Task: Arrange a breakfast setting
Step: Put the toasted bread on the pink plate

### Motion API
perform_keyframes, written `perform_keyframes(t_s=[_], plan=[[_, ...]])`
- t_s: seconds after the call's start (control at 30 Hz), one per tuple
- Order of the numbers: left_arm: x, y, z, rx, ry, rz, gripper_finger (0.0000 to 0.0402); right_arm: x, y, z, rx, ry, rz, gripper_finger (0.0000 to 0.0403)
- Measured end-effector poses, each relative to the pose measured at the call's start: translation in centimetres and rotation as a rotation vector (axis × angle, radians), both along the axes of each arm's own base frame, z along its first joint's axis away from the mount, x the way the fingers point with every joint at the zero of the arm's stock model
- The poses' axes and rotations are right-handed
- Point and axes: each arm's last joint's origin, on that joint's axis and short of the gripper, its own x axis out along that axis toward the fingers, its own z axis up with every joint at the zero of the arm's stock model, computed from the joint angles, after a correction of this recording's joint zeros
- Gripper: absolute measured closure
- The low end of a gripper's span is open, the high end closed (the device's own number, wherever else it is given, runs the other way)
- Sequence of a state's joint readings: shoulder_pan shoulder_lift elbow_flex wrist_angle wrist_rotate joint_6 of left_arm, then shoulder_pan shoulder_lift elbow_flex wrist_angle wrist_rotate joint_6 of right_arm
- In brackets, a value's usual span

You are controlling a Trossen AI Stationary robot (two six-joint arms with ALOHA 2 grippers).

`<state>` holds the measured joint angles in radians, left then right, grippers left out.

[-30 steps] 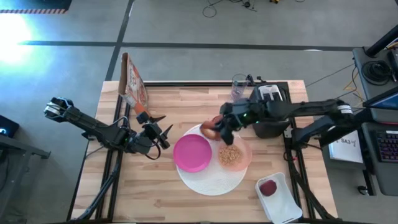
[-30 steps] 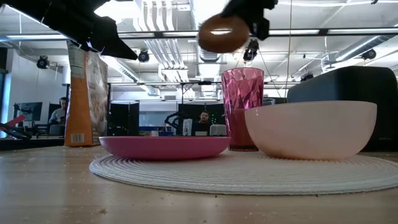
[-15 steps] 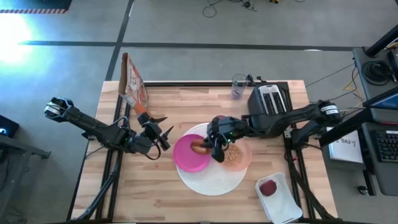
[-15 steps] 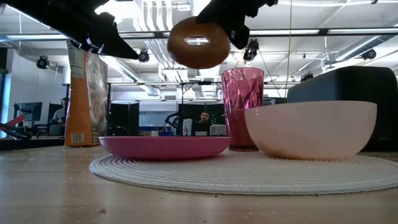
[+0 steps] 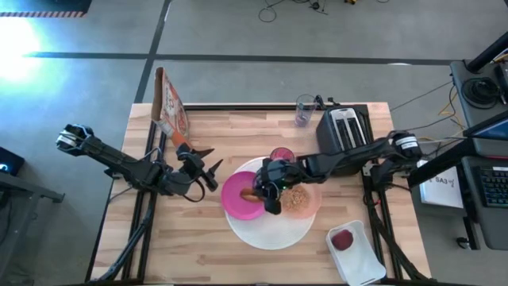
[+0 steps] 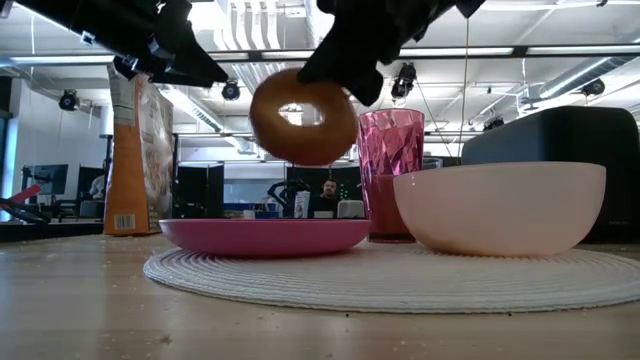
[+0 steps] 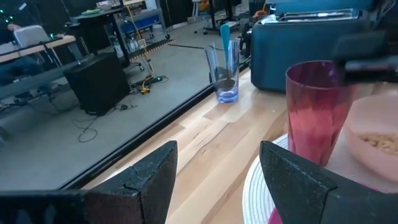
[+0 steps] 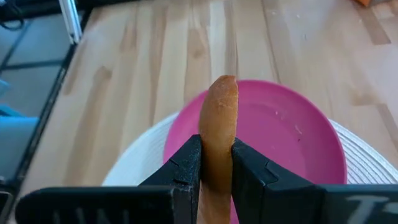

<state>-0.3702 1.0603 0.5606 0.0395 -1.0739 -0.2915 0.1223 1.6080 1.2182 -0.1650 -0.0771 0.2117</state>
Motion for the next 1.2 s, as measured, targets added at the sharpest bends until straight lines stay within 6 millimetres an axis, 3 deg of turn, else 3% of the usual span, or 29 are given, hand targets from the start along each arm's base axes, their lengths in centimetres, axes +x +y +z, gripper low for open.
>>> perform_keyframes(t_s=[0.17,0.47,0.87,1.2], plan=[[0.2,-0.1,0.4,-0.009,-0.04,-0.003,0.0189,0.7,0.1,-1.3,-0.072,0.002,0.044,0.0346],[0.4,-0.2,1.2,-0.036,-0.125,-0.009,0.0189,1.7,0.0,-3.7,-0.381,0.01,0.197,0.0346],[0.6,-0.7,2.3,-0.092,-0.25,-0.042,0.0189,2.2,-0.1,-3.3,-0.532,-0.083,0.267,0.0344],[0.6,-0.8,2.5,-0.104,-0.282,-0.044,0.0189,2.3,-0.3,-3.2,-0.645,-0.103,0.343,0.0273]])
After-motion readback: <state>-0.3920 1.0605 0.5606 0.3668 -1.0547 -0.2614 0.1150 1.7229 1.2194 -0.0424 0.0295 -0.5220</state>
